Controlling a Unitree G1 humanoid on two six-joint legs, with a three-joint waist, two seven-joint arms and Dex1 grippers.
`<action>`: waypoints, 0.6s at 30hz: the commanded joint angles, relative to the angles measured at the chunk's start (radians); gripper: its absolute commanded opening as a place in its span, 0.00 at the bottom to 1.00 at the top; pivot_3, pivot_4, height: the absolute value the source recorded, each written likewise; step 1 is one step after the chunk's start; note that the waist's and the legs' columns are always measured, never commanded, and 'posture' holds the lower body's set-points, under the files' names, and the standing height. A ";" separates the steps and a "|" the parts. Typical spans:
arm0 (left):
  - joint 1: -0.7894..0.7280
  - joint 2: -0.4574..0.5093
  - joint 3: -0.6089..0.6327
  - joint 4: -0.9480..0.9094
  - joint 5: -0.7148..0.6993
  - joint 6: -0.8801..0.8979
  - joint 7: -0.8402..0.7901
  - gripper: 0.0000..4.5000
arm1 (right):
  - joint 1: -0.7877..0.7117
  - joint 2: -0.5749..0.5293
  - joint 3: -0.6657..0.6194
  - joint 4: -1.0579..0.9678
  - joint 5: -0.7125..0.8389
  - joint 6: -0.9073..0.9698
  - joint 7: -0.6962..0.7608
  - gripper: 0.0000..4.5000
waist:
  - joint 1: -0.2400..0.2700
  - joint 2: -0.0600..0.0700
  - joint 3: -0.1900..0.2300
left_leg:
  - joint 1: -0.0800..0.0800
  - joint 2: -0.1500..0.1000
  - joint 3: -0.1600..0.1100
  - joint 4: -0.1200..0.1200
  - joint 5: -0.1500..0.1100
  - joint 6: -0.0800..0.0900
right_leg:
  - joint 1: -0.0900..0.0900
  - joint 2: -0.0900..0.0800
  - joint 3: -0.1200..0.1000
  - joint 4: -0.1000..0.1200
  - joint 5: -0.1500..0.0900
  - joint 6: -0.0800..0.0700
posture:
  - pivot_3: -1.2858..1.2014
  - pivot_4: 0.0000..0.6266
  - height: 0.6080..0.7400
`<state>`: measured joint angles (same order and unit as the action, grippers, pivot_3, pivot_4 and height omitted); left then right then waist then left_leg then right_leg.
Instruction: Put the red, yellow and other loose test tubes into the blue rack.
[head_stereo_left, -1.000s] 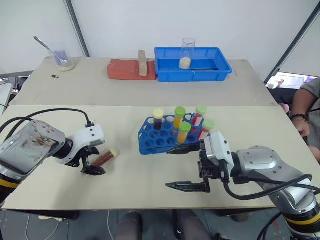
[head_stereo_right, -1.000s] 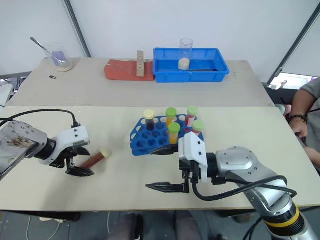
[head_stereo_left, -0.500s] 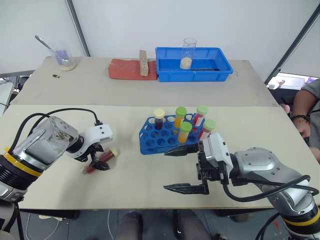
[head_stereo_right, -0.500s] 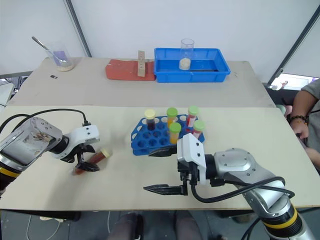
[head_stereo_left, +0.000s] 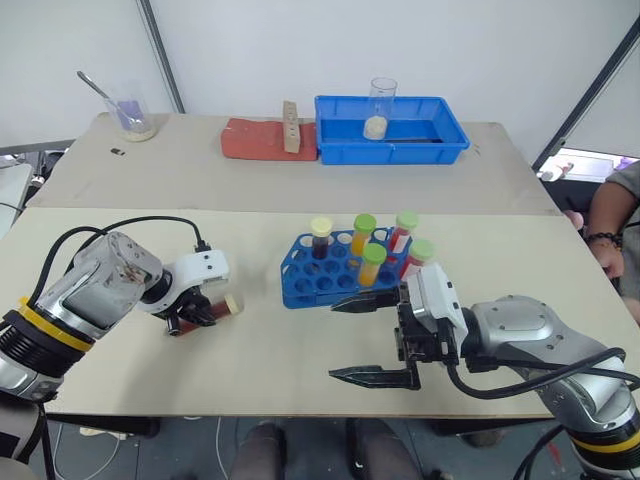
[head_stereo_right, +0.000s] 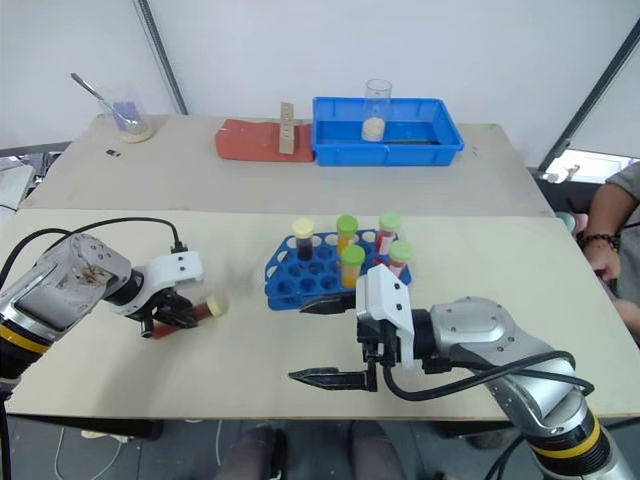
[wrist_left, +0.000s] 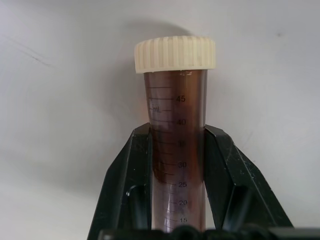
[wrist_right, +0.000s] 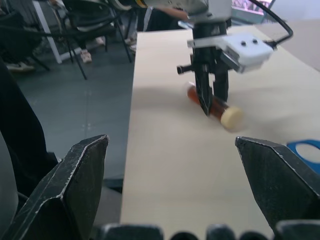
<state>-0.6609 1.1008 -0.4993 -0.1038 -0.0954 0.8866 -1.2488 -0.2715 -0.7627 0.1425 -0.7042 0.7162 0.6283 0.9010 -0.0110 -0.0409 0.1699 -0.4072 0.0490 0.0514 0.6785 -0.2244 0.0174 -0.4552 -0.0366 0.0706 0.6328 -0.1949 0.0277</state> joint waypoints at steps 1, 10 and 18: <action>0.004 0.020 0.088 -0.021 -0.023 -0.072 -0.028 0.21 | 0.001 -0.040 -0.038 -0.026 -0.041 0.005 -0.021 1.00 | 0.000 0.000 0.000 | 0.000 0.000 0.000 0.000 0.000 0.000 | 0.000 0.000 0.000 0.000 0.000 0.000 | 0.52 0.24 1.00; -0.051 -0.112 0.450 -0.092 -0.378 0.005 -0.076 0.21 | 0.051 -0.162 -0.155 -0.014 -0.029 0.013 0.028 1.00 | 0.000 -0.001 0.000 | -0.002 0.000 0.000 0.001 0.000 0.000 | -0.001 0.000 0.000 -0.001 0.000 0.001 | 0.52 0.24 1.00; 0.071 -0.452 0.564 -0.189 -0.454 -0.079 0.233 0.21 | 0.144 -0.212 -0.311 -0.018 -0.003 0.039 0.013 1.00 | -0.003 -0.001 0.000 | 0.000 -0.001 -0.001 0.002 0.000 0.000 | 0.003 0.000 0.001 -0.002 0.006 0.010 | 0.52 0.24 1.00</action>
<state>-0.5995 0.6663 0.0478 -0.2521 -0.5510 0.8603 -1.0693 -0.1302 -0.9657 -0.1180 -0.6992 0.6913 0.6583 0.9280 -0.0140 -0.0422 0.1703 -0.4068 0.0483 0.0508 0.6804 -0.2244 0.0174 -0.4522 -0.0370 0.0716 0.6311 -0.1890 0.0373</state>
